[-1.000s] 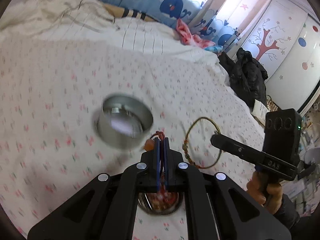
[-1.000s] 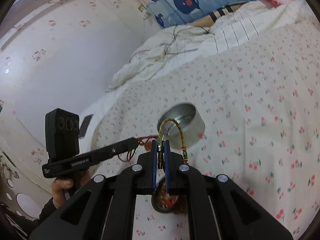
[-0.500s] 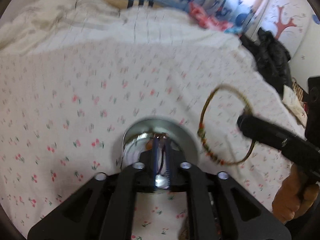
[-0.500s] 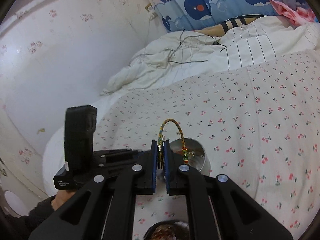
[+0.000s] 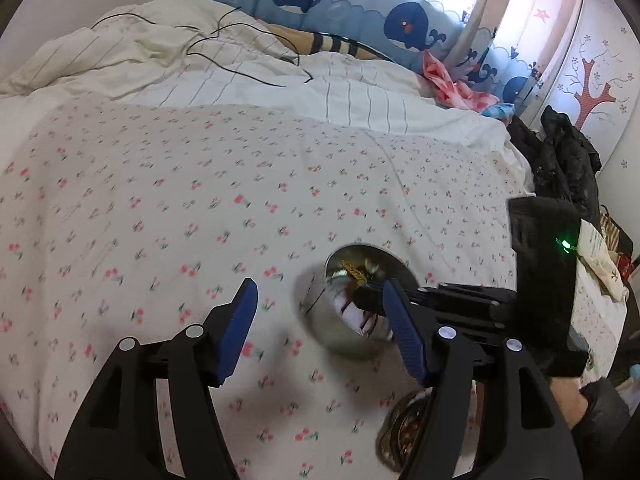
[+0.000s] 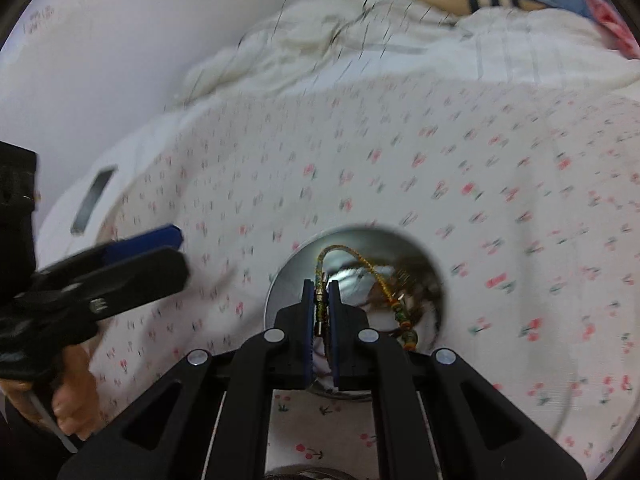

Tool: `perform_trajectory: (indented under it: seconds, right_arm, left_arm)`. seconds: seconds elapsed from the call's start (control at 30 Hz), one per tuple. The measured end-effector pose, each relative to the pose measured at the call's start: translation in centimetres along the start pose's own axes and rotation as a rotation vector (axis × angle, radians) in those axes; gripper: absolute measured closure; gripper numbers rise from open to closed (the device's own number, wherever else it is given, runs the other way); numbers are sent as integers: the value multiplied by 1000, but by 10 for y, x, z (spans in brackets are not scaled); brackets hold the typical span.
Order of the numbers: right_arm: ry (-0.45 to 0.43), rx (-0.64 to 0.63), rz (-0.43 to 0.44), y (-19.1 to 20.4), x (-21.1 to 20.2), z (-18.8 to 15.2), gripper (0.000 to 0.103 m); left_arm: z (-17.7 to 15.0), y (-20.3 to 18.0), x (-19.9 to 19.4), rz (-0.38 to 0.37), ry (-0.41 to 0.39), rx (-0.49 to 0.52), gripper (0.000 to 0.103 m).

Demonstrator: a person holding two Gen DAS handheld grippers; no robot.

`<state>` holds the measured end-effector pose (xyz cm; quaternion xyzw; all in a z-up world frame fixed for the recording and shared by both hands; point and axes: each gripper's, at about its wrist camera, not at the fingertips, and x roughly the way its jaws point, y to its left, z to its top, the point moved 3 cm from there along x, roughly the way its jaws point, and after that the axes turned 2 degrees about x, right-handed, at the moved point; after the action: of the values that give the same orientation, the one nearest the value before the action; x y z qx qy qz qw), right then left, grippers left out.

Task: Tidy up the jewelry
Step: 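Carry both bracelets over the silver tin and open both tools to drop them, then grasp the black band bracelet with the right tool and lift it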

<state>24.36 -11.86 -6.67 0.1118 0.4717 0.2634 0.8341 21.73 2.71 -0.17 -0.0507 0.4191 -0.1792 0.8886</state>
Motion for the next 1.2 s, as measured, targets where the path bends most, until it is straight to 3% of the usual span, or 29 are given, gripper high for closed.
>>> perform_trajectory:
  seconds: [0.07,0.1,0.13,0.17,0.27,0.43,0.67,0.9,1.0,1.07,1.2]
  right_arm:
    - [-50,30,19,-3,-15,1,83]
    - [-91,48,18,-6,-27,0,64]
    - [-134,71,21,-10,-42,1,51]
    - [-159,87,27,-14,-55,-1,51]
    - [-188,119,17,-25,-82,-13,50]
    - [-136,158,-40,-39,-102,-57,50]
    - [-18,56,-208,-31,-109,-119,50]
    - [-13,5,-267,-29,-109,-119,50]
    - [-13,2,-243,-25,-103,-117,50]
    - [-27,-7,-216,-18,-99,-115,50]
    - [-25,-50,-195,-4,-90,-116,66]
  left_arm:
    - [-10,1,-4,8,1,-7,36]
    - [-14,2,-7,12,3,-8,34]
    - [-19,3,-8,17,7,-8,33]
    - [-24,3,-10,25,12,-6,32]
    - [-35,2,-10,43,29,-4,31]
    - [-55,-9,-7,43,74,43,28]
    - [-82,-42,3,20,148,207,28]
    - [-99,-59,15,-35,209,259,28]
    - [-102,-63,16,-9,205,287,28]
    - [-98,-58,14,16,188,269,28]
    - [-85,-28,9,36,164,125,27]
